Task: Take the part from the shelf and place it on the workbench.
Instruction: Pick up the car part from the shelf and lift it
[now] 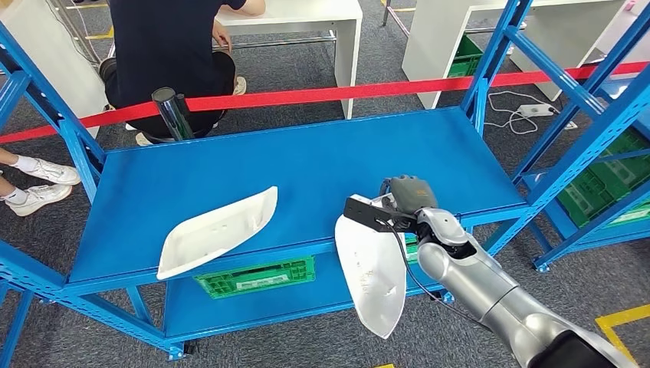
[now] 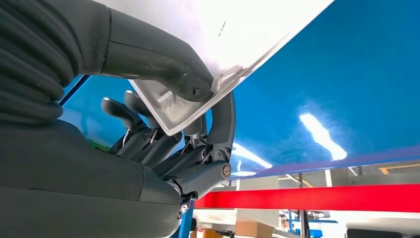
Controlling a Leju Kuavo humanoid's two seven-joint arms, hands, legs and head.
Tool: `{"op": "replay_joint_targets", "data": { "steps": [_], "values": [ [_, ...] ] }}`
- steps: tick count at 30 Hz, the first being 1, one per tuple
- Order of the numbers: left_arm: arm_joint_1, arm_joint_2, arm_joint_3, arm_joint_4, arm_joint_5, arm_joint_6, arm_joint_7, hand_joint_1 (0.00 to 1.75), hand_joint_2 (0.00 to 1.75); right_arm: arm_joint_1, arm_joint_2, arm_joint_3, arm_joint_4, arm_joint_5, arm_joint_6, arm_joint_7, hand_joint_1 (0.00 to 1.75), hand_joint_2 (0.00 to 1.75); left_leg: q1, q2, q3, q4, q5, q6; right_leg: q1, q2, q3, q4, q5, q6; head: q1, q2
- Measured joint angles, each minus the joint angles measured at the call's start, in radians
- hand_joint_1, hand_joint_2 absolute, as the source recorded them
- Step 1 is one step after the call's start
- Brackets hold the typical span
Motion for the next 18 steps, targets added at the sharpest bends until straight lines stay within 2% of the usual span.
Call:
{"op": "replay_joint_targets", "data": {
  "steps": [8,12,18],
  "values": [
    [-0.002,0.0,0.0,0.0,-0.004,0.0,0.003,0.0,0.0,0.0,0.0,-0.009,0.0,-0.003,0.001,0.003,1.75,1.75,0.0,0.0,0.0,0.0,0.0,0.0,0.0,0.0,0.0,0.0,0.0,0.0,0.0,0.0],
    [-0.002,0.0,0.0,0.0,-0.012,0.0,0.004,0.0,1.75,0.0,0.0,-0.012,0.0,-0.004,0.001,0.004,1.75,1.75,0.0,0.0,0.0,0.0,0.0,0.0,0.0,0.0,0.0,0.0,0.0,0.0,0.0,0.0],
    [-0.001,0.0,0.0,0.0,-0.016,0.0,0.007,0.0,1.75,0.005,0.0,-0.016,0.0,-0.006,0.001,0.005,1.75,1.75,0.0,0.0,0.0,0.0,0.0,0.0,0.0,0.0,0.0,0.0,0.0,0.0,0.0,0.0]
  ]
}}
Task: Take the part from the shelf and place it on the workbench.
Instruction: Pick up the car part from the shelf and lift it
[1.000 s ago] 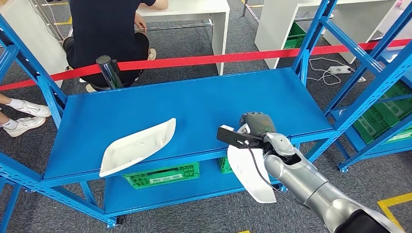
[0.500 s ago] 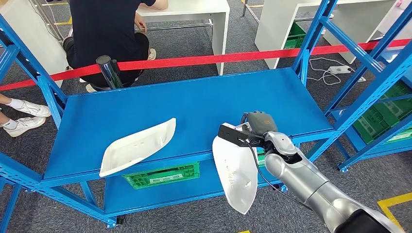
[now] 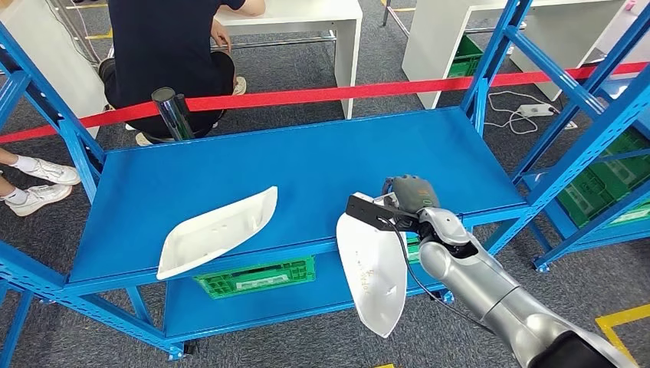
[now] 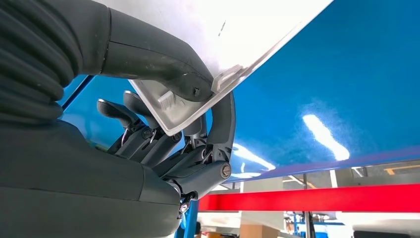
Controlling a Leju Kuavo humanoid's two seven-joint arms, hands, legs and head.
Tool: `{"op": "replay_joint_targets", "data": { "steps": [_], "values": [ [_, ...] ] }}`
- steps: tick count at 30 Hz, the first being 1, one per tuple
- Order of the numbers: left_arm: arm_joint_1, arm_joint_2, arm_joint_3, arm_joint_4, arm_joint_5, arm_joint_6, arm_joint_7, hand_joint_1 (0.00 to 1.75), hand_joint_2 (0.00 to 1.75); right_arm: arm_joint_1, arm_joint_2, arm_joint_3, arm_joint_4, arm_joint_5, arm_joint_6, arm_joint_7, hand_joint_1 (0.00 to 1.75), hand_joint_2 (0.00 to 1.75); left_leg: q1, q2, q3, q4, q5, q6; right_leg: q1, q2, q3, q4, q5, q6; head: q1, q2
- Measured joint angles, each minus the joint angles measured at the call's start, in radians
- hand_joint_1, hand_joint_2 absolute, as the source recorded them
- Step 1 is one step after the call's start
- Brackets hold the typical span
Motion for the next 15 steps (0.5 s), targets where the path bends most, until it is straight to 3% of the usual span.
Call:
{"op": "replay_joint_targets", "data": {
  "steps": [15],
  "values": [
    [0.006,0.0,0.019,0.0,0.015,0.0,-0.003,0.0,1.75,0.0,-0.003,-0.015,-0.016,-0.034,-0.046,-0.015,1.75,1.75,0.0,0.0,0.0,0.0,0.0,0.0,0.0,0.0,0.0,0.0,0.0,0.0,0.0,0.0]
  ]
}}
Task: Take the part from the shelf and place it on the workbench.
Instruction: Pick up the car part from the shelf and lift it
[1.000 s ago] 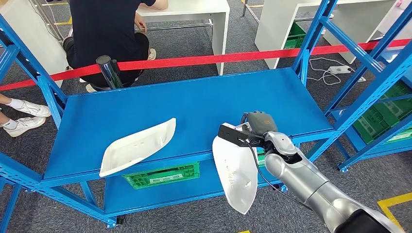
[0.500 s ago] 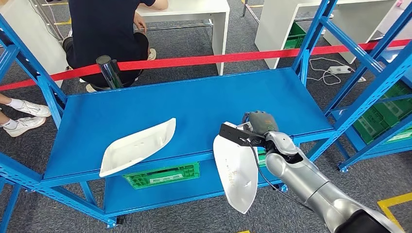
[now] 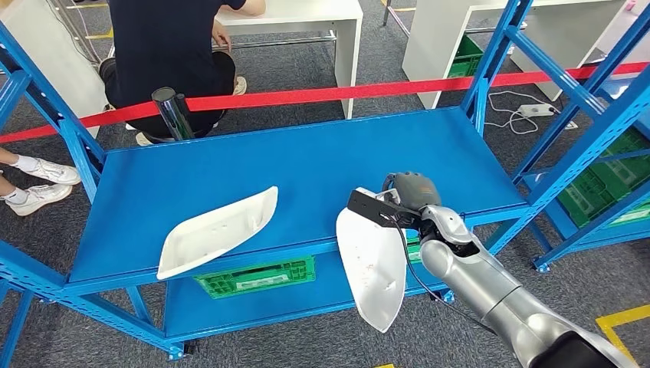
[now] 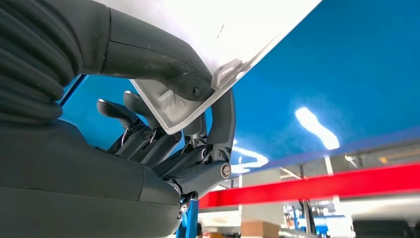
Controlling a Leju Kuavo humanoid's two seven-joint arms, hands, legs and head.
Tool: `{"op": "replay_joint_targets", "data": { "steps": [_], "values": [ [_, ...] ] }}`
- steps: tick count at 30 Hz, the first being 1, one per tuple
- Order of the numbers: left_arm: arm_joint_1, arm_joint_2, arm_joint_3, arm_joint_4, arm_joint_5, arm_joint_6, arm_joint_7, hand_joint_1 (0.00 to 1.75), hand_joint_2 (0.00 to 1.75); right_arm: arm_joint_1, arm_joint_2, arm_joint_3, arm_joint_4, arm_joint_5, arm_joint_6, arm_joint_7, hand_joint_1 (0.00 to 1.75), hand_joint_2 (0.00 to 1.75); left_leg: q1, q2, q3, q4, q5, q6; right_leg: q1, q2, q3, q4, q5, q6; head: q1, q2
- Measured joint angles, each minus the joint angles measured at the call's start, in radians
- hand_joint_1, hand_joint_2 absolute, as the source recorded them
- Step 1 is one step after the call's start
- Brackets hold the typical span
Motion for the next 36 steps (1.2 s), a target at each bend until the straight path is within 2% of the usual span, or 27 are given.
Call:
{"op": "replay_joint_targets", "data": {
  "steps": [6,22,29,36],
  "values": [
    [0.001,0.0,0.005,0.0,-0.003,0.0,-0.008,0.0,1.75,-0.001,0.0,-0.023,-0.06,-0.017,-0.05,-0.008,1.75,1.75,0.0,0.0,0.0,0.0,0.0,0.0,0.0,0.0,0.0,0.0,0.0,0.0,0.0,0.0],
    [-0.003,-0.005,0.023,0.0,-0.011,0.0,-0.017,0.0,1.75,-0.07,0.028,-0.031,-0.148,0.012,-0.057,-0.02,1.75,1.75,0.0,-0.001,0.0,0.0,0.0,0.0,0.0,0.0,0.0,0.0,0.0,0.0,0.0,0.0],
    [-0.004,-0.006,0.023,0.0,-0.022,0.0,-0.018,0.0,1.75,-0.111,0.041,-0.03,-0.276,0.027,-0.074,-0.037,1.75,1.75,0.0,-0.001,0.0,0.0,0.0,0.0,0.0,0.0,0.0,0.001,0.0,0.0,0.0,0.0],
    [-0.005,-0.007,0.024,0.0,-0.025,0.0,-0.022,0.0,1.75,-0.204,0.087,-0.026,-0.412,0.025,-0.088,-0.05,1.75,1.75,0.0,0.0,0.0,0.0,0.0,0.0,0.0,0.0,0.0,0.002,-0.001,-0.001,0.0,0.0]
  ]
}}
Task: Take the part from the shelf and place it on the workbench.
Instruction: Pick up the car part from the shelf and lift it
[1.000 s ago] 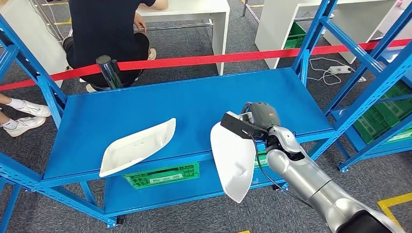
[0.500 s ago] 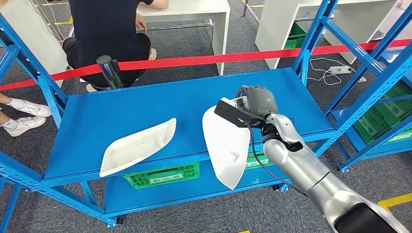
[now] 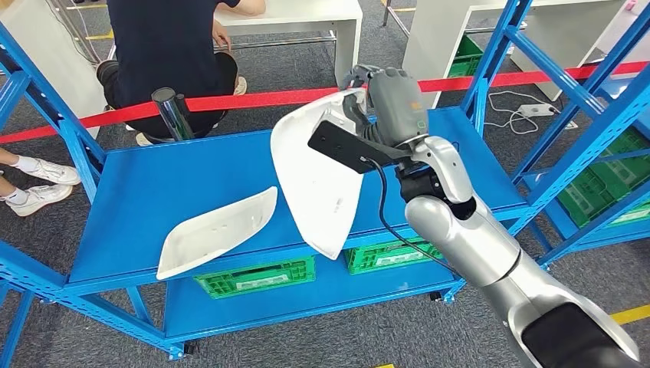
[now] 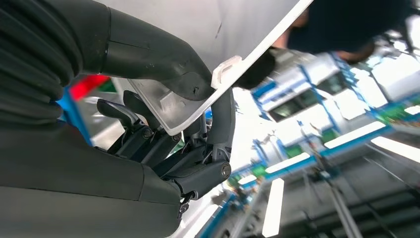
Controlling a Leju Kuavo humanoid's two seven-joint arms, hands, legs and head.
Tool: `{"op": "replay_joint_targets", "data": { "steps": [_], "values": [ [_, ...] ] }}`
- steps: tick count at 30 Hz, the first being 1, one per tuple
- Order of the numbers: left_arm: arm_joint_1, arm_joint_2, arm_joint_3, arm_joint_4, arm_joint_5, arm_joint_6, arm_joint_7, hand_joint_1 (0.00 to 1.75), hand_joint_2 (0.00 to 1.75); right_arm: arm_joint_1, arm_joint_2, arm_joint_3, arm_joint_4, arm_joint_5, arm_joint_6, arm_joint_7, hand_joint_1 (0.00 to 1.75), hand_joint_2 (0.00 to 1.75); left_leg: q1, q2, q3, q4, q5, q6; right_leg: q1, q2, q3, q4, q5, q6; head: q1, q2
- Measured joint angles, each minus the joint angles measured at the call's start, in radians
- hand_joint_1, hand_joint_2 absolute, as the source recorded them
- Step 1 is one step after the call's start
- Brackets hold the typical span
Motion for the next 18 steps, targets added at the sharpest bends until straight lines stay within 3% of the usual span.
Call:
{"op": "replay_joint_targets", "data": {
  "steps": [7,14,16,18],
  "values": [
    [0.0,-0.001,0.016,0.0,0.023,0.0,0.016,0.0,1.75,-0.041,0.045,0.014,-0.103,0.005,-0.012,0.008,1.75,1.75,-0.001,0.0,0.0,0.001,-0.001,0.0,-0.001,0.0,0.0,-0.001,0.0,0.0,0.0,0.0],
    [-0.002,-0.002,0.042,0.0,0.036,0.0,0.046,0.0,1.75,-0.076,0.085,0.033,-0.14,0.012,-0.008,0.028,1.75,1.75,-0.005,0.001,0.001,0.001,-0.003,0.011,-0.01,0.0,0.002,0.001,-0.005,0.014,0.0,0.0],
    [-0.004,-0.002,0.046,0.0,0.036,0.0,0.052,0.0,1.75,-0.08,0.088,0.034,-0.141,0.013,-0.007,0.029,1.75,1.75,-0.001,0.003,0.003,-0.005,0.0,0.016,-0.009,0.0,-0.019,0.05,-0.037,0.018,0.001,0.0],
    [-0.007,-0.004,0.048,0.0,0.033,0.0,0.057,0.0,1.75,-0.079,0.088,0.034,-0.141,0.013,-0.01,0.027,1.75,1.75,0.001,0.005,0.002,-0.006,0.001,0.019,-0.008,-0.001,-0.081,0.178,-0.102,0.02,0.002,0.0]
  ]
}}
